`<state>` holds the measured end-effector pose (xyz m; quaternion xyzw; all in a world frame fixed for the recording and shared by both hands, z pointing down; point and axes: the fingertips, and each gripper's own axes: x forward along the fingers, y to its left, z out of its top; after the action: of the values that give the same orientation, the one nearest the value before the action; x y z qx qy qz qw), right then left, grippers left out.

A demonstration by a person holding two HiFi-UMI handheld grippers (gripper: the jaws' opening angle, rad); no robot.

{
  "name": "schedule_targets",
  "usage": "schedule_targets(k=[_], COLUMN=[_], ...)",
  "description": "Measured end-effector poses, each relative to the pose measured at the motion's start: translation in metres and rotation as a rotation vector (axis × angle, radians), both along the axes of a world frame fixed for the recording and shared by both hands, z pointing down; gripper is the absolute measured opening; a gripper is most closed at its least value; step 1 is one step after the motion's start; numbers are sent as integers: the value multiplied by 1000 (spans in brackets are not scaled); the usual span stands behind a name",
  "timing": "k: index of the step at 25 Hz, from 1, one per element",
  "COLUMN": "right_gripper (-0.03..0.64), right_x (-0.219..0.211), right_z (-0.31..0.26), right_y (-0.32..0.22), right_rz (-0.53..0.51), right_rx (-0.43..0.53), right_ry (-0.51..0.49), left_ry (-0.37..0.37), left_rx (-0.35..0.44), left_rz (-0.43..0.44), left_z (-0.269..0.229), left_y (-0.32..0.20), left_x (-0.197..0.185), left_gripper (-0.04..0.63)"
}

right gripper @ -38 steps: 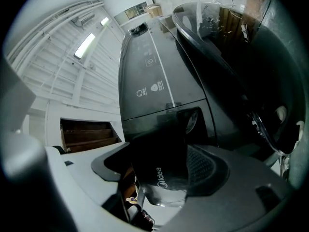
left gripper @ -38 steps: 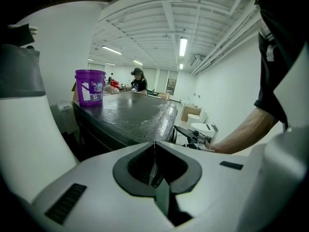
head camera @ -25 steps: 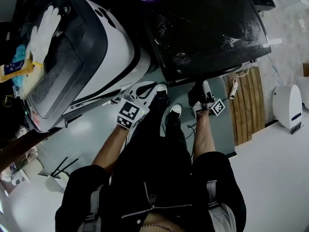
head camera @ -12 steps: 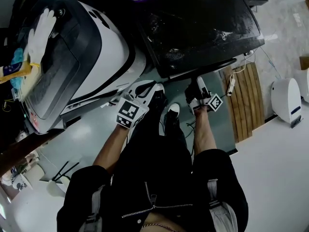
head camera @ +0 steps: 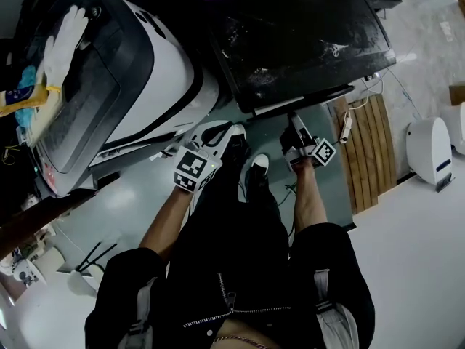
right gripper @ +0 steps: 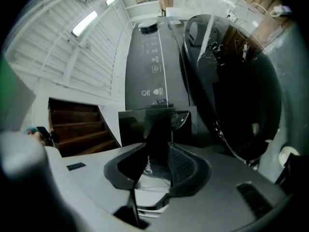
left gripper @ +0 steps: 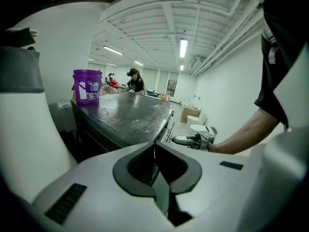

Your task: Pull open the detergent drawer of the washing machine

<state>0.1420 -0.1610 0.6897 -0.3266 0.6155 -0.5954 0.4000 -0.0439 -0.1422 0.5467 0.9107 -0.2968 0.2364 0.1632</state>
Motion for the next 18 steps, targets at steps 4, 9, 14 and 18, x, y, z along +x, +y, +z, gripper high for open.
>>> schedule_targets(k=[4, 9, 14, 18], right_gripper=[149, 153, 137, 128], right_x=[-12, -4, -17, -25], right_z=[23, 53, 60, 65], right_y=[4, 10, 3, -3], right_rz=[-82, 6, -5, -8], right_rx=[-111, -239, -272, -278], right_ry=[161, 156, 139, 115], left_ry=[6, 8, 1, 3], left_rx=[-1, 1, -4, -6], left_rz=[3, -4, -23, -35], left_z=[-1, -3, -1, 0], left_y=[3, 3, 2, 2], left_x=[3, 0, -11, -17], left_gripper=[23, 21, 21, 22])
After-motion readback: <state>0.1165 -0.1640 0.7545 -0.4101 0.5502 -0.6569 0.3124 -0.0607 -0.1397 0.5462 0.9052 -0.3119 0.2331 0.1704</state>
